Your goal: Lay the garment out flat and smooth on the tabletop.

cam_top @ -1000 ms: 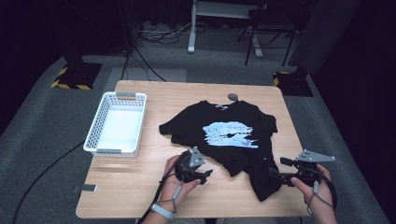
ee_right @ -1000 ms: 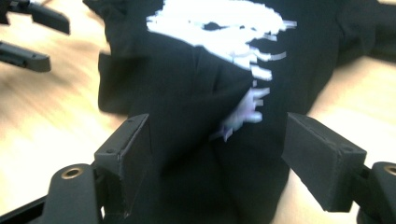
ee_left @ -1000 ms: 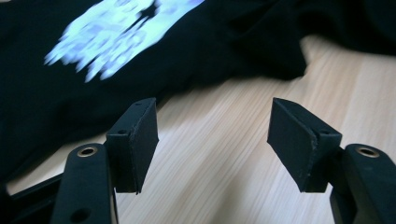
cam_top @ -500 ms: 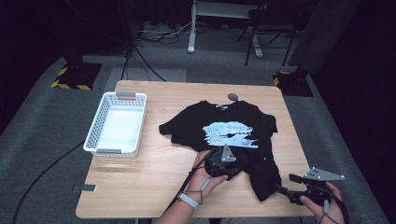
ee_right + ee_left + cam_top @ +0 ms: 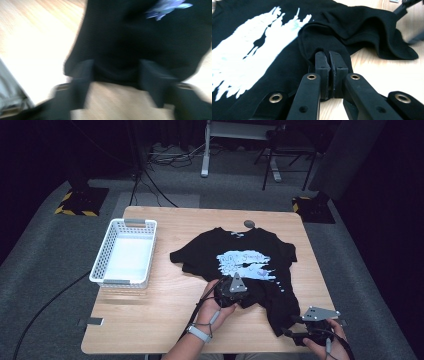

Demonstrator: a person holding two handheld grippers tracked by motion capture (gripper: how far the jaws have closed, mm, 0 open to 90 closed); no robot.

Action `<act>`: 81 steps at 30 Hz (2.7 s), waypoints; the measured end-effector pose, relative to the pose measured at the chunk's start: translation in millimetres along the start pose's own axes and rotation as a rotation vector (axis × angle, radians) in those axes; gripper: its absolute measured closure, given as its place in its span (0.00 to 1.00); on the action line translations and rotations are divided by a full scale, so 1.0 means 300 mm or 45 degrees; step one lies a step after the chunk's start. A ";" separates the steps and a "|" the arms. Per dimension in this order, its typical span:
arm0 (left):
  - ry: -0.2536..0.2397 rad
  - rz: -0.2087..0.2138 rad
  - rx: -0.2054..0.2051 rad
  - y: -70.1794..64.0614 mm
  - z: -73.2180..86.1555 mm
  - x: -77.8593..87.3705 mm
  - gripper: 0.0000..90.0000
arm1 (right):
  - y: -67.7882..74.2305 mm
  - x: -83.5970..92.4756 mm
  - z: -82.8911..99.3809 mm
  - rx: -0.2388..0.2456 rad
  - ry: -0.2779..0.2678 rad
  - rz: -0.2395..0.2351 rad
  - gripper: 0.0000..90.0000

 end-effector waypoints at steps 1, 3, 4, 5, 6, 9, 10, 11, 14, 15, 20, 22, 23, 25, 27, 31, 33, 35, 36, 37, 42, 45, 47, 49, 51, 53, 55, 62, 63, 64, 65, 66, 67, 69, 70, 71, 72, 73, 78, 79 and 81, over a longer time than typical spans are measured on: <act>0.000 0.000 0.000 0.000 0.000 0.000 0.96 | 0.000 0.000 0.000 0.000 0.000 0.000 0.60; -0.017 -0.017 0.004 0.009 0.007 0.039 0.96 | -0.014 0.006 -0.001 0.003 0.015 0.005 0.79; -0.028 -0.025 0.009 0.013 0.012 0.062 0.96 | -0.015 0.010 -0.004 -0.005 0.014 -0.015 0.88; -0.039 -0.035 0.008 0.016 0.016 0.086 0.96 | -0.017 0.016 -0.007 -0.006 0.010 -0.016 0.93; -0.045 -0.044 0.008 0.018 0.022 0.112 0.96 | -0.018 0.024 -0.012 0.000 0.008 -0.009 0.94; -0.066 -0.070 0.004 0.018 0.042 0.191 0.96 | -0.016 0.059 -0.037 0.022 -0.030 -0.001 0.95; -0.072 -0.078 0.004 0.015 0.053 0.224 0.96 | -0.016 0.072 -0.045 0.028 -0.040 -0.001 0.95; -0.078 -0.078 0.009 0.011 0.065 0.256 0.96 | -0.013 0.090 -0.054 0.033 -0.056 -0.006 0.95; -0.098 -0.084 0.014 -0.005 0.087 0.323 0.96 | 0.000 0.141 -0.075 0.046 -0.108 -0.032 0.95; -0.100 -0.095 0.006 -0.013 0.098 0.350 0.96 | 0.004 0.155 -0.079 0.050 -0.123 -0.038 0.95; -0.075 -0.029 -0.049 -0.099 0.179 0.463 0.96 | 0.045 0.246 -0.080 0.088 -0.170 -0.090 0.95; -0.056 0.029 -0.074 -0.140 0.217 0.501 0.95 | 0.060 0.267 -0.062 0.093 -0.159 -0.127 0.94; -0.041 0.071 -0.079 -0.161 0.235 0.517 0.91 | 0.070 0.272 -0.049 0.092 -0.143 -0.164 0.90; -0.072 0.127 -0.092 -0.190 0.249 0.551 0.87 | 0.087 0.280 -0.026 0.078 -0.121 -0.233 0.78; -0.082 0.234 -0.060 -0.222 0.254 0.570 0.70 | 0.086 0.284 -0.016 0.058 -0.121 -0.250 0.58; -0.066 0.139 -0.023 -0.154 0.247 0.509 0.51 | 0.058 0.265 -0.040 0.029 -0.148 -0.204 0.47; -0.068 0.123 0.014 -0.121 0.240 0.465 0.49 | 0.051 0.244 -0.057 0.019 -0.155 -0.200 0.46; -0.050 0.063 0.057 -0.072 0.240 0.420 0.45 | 0.035 0.213 -0.074 0.014 -0.159 -0.179 0.42; -0.030 0.031 0.076 -0.047 0.243 0.399 0.45 | 0.023 0.194 -0.082 0.013 -0.162 -0.163 0.40; -0.018 0.001 0.096 -0.024 0.245 0.378 0.43 | 0.012 0.173 -0.090 0.014 -0.166 -0.153 0.39; 0.069 -0.133 0.142 0.067 0.264 0.272 0.41 | -0.052 0.055 -0.129 -0.006 -0.157 -0.100 0.31; 0.141 -0.185 0.137 0.097 0.280 0.213 0.41 | -0.090 -0.013 -0.158 -0.005 -0.144 -0.068 0.29; 0.173 -0.201 0.130 0.105 0.289 0.197 0.41 | -0.098 -0.035 -0.166 0.009 -0.129 -0.063 0.29; 0.240 -0.233 0.134 0.130 0.314 0.162 0.42 | -0.112 -0.100 -0.179 0.029 -0.069 -0.079 0.29; 0.229 -0.216 0.176 0.151 0.318 0.152 0.43 | -0.140 -0.140 -0.173 0.035 -0.015 -0.053 0.29; 0.213 -0.227 0.211 0.181 0.317 0.149 0.43 | -0.178 -0.169 -0.176 0.018 -0.016 -0.020 0.29; 0.183 -0.245 0.232 0.215 0.312 0.141 0.44 | -0.215 -0.183 -0.194 -0.022 -0.044 -0.011 0.30; 0.139 -0.330 0.268 0.366 0.271 0.096 0.44 | -0.361 -0.266 -0.285 -0.028 -0.031 0.073 0.28; 0.137 -0.329 0.279 0.381 0.266 0.089 0.44 | -0.380 -0.279 -0.300 -0.022 -0.022 0.074 0.27; 0.132 -0.332 0.282 0.395 0.261 0.084 0.44 | -0.400 -0.292 -0.315 -0.023 -0.018 0.082 0.25; 0.127 -0.327 0.290 0.406 0.258 0.080 0.44 | -0.419 -0.304 -0.327 -0.028 -0.015 0.084 0.25; 0.122 -0.322 0.296 0.414 0.257 0.078 0.43 | -0.434 -0.314 -0.340 -0.030 -0.023 0.085 0.25; 0.126 -0.316 0.305 0.418 0.256 0.079 0.43 | -0.444 -0.322 -0.349 -0.032 -0.022 0.083 0.25; 0.127 -0.322 0.327 0.421 0.253 0.096 0.41 | -0.449 -0.325 -0.359 -0.021 -0.009 0.069 0.25; 0.127 -0.322 0.327 0.421 0.253 0.096 0.40 | -0.445 -0.318 -0.365 -0.018 -0.012 0.063 0.24; 0.111 -0.325 0.333 0.420 0.248 0.109 0.39 | -0.437 -0.304 -0.371 -0.021 -0.027 0.053 0.24; 0.075 -0.321 0.331 0.410 0.236 0.138 0.39 | -0.428 -0.287 -0.377 -0.016 -0.046 0.043 0.24; 0.060 -0.316 0.331 0.402 0.230 0.154 0.39 | -0.418 -0.267 -0.381 -0.011 -0.065 0.037 0.23; 0.039 -0.326 0.300 0.353 0.221 0.241 0.36 | -0.384 -0.156 -0.366 -0.021 -0.125 0.011 0.21; 0.037 -0.333 0.294 0.345 0.223 0.261 0.35 | -0.384 -0.134 -0.357 -0.023 -0.131 0.015 0.21; 0.031 -0.344 0.281 0.329 0.229 0.298 0.34 | -0.389 -0.095 -0.338 -0.028 -0.137 0.030 0.21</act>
Point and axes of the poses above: each handheld gripper's, and its own axes: x roughly backward along the jaws, z roughly out of its underside, y roughly to its left, the point moved 10 cm from there along -x, roughly forward along the jaws, and after that the axes turned 4 degrees about x, right-handed, at the moved point
